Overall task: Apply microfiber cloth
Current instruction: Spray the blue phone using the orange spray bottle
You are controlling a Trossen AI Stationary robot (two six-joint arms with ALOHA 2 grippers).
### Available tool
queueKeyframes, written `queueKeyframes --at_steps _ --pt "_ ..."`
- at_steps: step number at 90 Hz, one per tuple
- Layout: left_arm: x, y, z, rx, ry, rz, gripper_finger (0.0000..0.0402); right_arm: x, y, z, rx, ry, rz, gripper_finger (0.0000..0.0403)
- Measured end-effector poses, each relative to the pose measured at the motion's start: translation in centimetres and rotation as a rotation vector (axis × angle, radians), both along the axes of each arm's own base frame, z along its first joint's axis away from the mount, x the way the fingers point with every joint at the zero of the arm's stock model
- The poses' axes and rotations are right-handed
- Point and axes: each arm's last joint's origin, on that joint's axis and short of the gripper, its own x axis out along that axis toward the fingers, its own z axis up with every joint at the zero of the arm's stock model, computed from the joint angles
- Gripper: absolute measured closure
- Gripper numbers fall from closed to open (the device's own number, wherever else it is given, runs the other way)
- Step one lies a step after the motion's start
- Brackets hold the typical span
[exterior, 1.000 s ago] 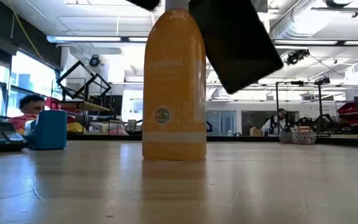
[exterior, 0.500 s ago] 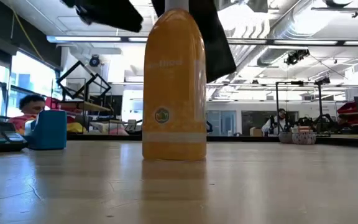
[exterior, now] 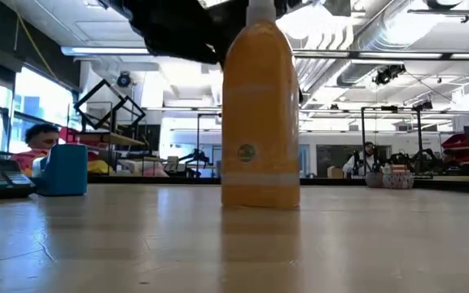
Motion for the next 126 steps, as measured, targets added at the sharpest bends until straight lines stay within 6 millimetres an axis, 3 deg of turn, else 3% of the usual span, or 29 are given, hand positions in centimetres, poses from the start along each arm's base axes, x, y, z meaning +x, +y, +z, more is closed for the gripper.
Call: queueKeyframes --at_steps 24,43,73,90,104,114,126 --pt "-0.3 0.2 2.8 0.047 -0.156 -0.03 0.0119 -0.1 -0.8 -0.1 0.006 0.014 -0.023 0.0403" --pt "1.6 2.2 1.7 -0.03 -0.15 -0.102 0.0101 -0.1 -0.7 -0.2 0.033 0.023 -0.03 0.0403" --pt "2.5 4.6 1.6 -0.02 -0.166 -0.088 0.008 -0.2 0.1 -0.5 0.048 0.058 -0.014 0.0403" --pt "2.8 4.3 1.3 0.007 -0.15 -0.161 0.008 -0.4 0.1 -0.4 0.035 0.06 -0.039 0.0403" --pt "1.7 3.2 2.6 0.042 -0.176 -0.183 0.008 -1.5 0.1 0.8 0.014 0.031 -0.056 0.0403" --pt "0.1 3.2 4.1 0.069 -0.181 -0.119 0.0099 -2.7 0.2 1.8 -0.002 0.016 -0.06 0.0403" --pt "-1.4 3.4 5.8 0.085 -0.214 -0.112 0.0171 -3.9 0.5 3.0 -0.002 -0.027 -0.052 0.0403"
